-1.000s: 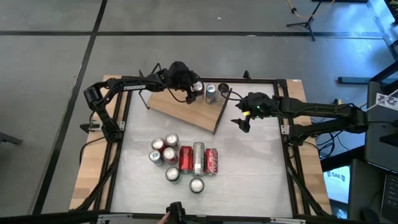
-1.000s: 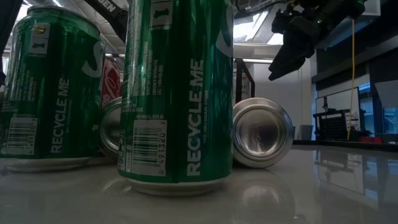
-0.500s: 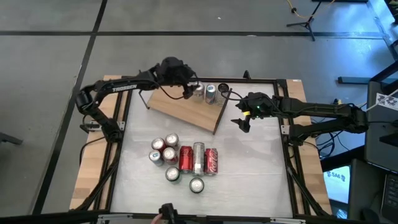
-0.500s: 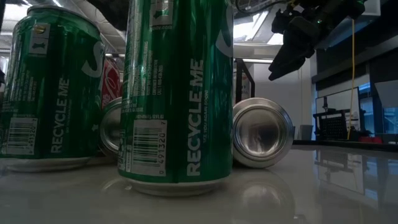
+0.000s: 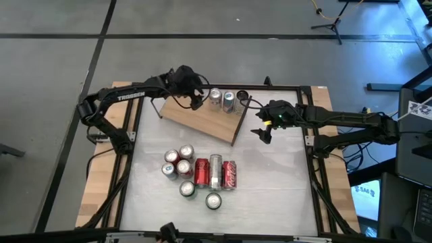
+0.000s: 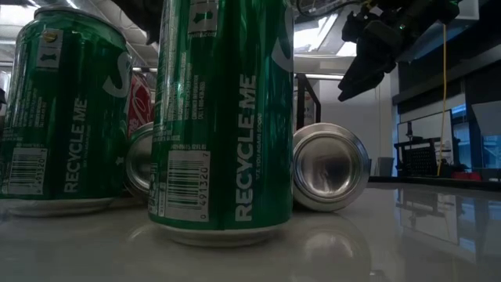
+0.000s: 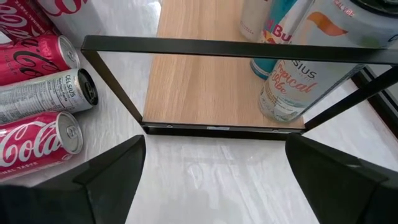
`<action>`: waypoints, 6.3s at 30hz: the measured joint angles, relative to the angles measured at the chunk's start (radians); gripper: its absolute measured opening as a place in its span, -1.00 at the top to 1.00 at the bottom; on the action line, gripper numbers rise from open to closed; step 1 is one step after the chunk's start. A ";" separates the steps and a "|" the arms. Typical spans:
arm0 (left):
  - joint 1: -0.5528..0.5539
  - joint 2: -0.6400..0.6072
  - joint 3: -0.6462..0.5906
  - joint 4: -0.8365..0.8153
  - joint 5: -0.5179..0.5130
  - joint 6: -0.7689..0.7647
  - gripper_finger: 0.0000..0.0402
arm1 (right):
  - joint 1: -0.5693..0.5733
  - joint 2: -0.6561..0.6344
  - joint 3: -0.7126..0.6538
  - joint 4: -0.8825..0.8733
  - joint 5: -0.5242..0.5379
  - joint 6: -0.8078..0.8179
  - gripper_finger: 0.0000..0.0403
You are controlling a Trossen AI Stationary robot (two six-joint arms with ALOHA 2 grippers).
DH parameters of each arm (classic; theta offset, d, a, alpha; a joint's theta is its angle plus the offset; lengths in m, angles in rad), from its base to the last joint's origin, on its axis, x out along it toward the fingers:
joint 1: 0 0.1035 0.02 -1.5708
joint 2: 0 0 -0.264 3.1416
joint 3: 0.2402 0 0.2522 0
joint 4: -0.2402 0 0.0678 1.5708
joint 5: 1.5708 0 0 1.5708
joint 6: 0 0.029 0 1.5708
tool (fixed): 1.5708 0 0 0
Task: Place canned beverage on shelf
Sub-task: Put the right silver soda can on the shelf, then put the blue soda can on the shelf aligned with the other blue soda can
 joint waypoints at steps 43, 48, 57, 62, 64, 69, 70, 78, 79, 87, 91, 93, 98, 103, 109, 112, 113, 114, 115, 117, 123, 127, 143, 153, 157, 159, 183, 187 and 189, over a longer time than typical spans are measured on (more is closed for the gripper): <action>-0.022 0.003 0.000 0.036 0.006 -0.054 -0.19 | 0.000 0.000 0.000 0.013 0.000 0.000 -0.89; -0.058 -0.086 0.000 -0.060 0.010 -0.163 -0.19 | 0.000 0.000 0.000 0.013 0.000 0.000 -0.89; -0.140 -0.216 0.000 -0.213 0.090 -0.289 -0.19 | 0.000 0.000 0.000 0.013 0.000 0.000 -0.89; -0.170 -0.261 0.000 -0.255 0.090 -0.363 -0.19 | 0.000 0.000 0.000 0.013 0.000 0.000 -0.89; -0.180 -0.270 0.000 -0.274 0.090 -0.362 -0.20 | 0.000 0.000 0.000 0.013 0.000 0.000 -0.89; -0.199 -0.272 0.000 -0.336 0.090 -0.327 -0.35 | 0.000 0.000 0.000 0.013 0.000 0.000 -0.89; -0.203 -0.272 0.000 -0.346 0.090 -0.323 -0.40 | 0.000 0.000 0.000 0.013 0.000 0.000 -0.89; -0.236 -0.271 0.000 -0.382 0.090 -0.309 -0.88 | 0.000 0.000 0.000 0.013 0.000 0.000 -0.89; -0.240 -0.271 0.000 -0.382 0.093 -0.311 -0.92 | 0.000 0.000 0.000 0.013 0.000 0.000 -0.89; -0.276 -0.310 0.000 -0.388 0.359 -0.504 -0.96 | 0.000 0.000 0.000 0.013 0.000 0.000 -0.89; -0.331 -0.345 0.000 -0.396 0.435 -0.674 -0.96 | 0.000 0.000 0.000 0.014 0.000 0.000 -0.89; -0.376 -0.364 0.000 -0.405 0.430 -0.742 -0.96 | 0.000 0.000 0.000 0.014 0.000 0.000 -0.89; -0.523 -0.392 0.001 -0.457 0.386 -0.961 -0.97 | 0.000 0.000 0.000 0.016 0.000 0.000 -0.89; -0.677 -0.394 0.001 -0.513 0.362 -1.190 -0.97 | 0.000 0.000 0.000 0.017 0.000 0.000 -0.89; -0.825 -0.394 0.001 -0.577 0.248 -1.388 -0.97 | 0.000 0.000 0.000 0.017 0.000 0.000 -0.89; -0.887 -0.386 0.001 -0.627 0.170 -1.452 -0.97 | 0.000 0.000 0.000 0.017 0.000 0.000 -0.89; -0.905 -0.382 0.001 -0.638 0.154 -1.466 -0.97 | 0.000 0.000 0.000 0.017 0.000 0.000 -0.89; -0.921 -0.375 0.001 -0.649 0.140 -1.474 -0.97 | 0.000 0.000 0.000 0.016 0.000 0.000 -0.89; -0.938 -0.368 0.001 -0.655 0.129 -1.487 -0.97 | 0.000 0.000 0.000 0.017 0.000 0.000 -0.89; -0.962 -0.354 0.001 -0.659 0.100 -1.494 -0.97 | 0.000 0.000 0.000 0.017 0.000 0.000 -0.89; -0.998 -0.307 0.001 -0.658 0.078 -1.496 -0.97 | 0.000 0.000 0.000 0.016 0.000 0.000 -0.89; -1.013 -0.271 0.001 -0.659 0.077 -1.495 -0.97 | 0.000 0.000 0.000 0.016 0.000 0.000 -0.89; -1.028 -0.184 0.000 -0.685 0.031 -1.485 -0.97 | 0.000 0.000 0.000 0.015 0.000 0.000 -0.89; -1.027 -0.186 0.000 -0.661 0.046 -1.488 -0.97 | 0.000 0.000 0.000 0.015 0.000 0.000 -0.89; -1.027 -0.210 0.000 -0.661 0.043 -1.487 -0.97 | 0.000 0.000 0.000 0.015 0.000 0.000 -0.89; -1.027 -0.231 0.000 -0.661 0.026 -1.485 -0.97 | 0.000 0.000 0.000 0.015 0.000 0.001 -0.89; -1.041 -0.302 0.000 -0.719 -0.016 -1.085 -0.97 | 0.000 0.000 0.000 0.015 0.000 0.001 -0.89; -1.044 -0.302 0.000 -0.742 -0.015 -1.064 -0.97 | 0.000 0.000 0.000 0.015 0.000 0.001 -0.89; -1.044 -0.302 0.000 -0.760 -0.015 -1.064 -0.97 | 0.000 0.000 0.000 0.015 0.000 0.001 -0.89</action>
